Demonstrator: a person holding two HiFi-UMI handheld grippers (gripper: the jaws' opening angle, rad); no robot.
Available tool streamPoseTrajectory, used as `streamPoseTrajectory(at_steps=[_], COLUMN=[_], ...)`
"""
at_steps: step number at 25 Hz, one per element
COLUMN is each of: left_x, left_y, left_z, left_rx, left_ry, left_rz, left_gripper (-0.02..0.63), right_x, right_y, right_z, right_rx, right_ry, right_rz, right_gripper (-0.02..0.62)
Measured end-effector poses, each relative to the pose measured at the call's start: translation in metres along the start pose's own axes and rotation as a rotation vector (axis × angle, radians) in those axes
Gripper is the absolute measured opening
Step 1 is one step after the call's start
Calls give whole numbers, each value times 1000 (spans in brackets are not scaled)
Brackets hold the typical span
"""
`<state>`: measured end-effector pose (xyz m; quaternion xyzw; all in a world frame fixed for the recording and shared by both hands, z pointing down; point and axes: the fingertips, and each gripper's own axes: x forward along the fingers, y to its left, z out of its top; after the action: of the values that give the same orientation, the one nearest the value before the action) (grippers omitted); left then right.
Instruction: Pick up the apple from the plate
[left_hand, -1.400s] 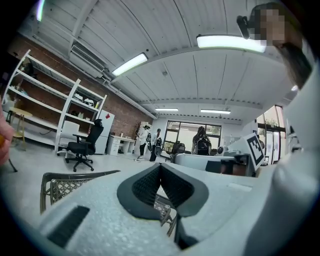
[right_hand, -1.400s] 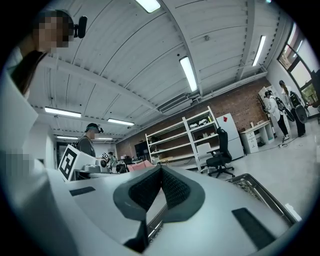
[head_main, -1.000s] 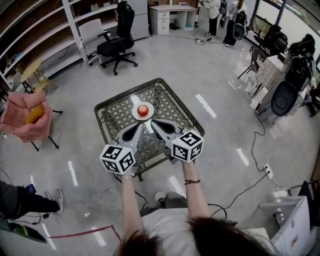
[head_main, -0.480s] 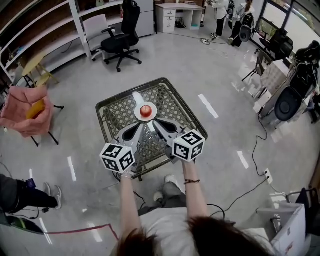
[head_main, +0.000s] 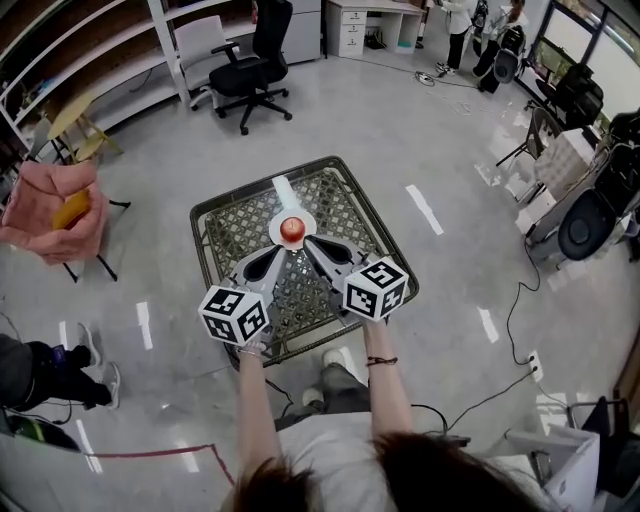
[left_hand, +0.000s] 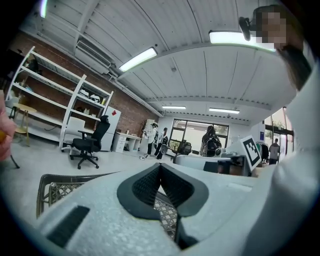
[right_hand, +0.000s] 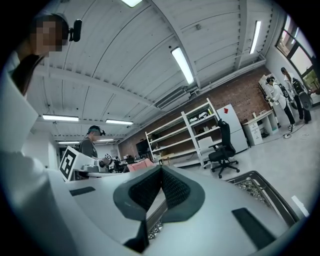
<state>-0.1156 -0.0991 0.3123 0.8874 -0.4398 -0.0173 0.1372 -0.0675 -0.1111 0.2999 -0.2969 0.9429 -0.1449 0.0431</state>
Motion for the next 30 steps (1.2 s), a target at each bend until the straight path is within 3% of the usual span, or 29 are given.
streamPoseTrajectory(at_steps=[20,30], left_x=[48,52], left_y=[34,40], left_z=[2,-16], left_rx=[-46,-86], left_ry=[1,33], left_rz=[128,166], left_gripper=[11,11], right_x=[38,48], right_y=[-58,-70], right_z=[5,-5], right_rx=[22,53], right_ry=[86,113], right_rz=[113,121], right_gripper=[9,9])
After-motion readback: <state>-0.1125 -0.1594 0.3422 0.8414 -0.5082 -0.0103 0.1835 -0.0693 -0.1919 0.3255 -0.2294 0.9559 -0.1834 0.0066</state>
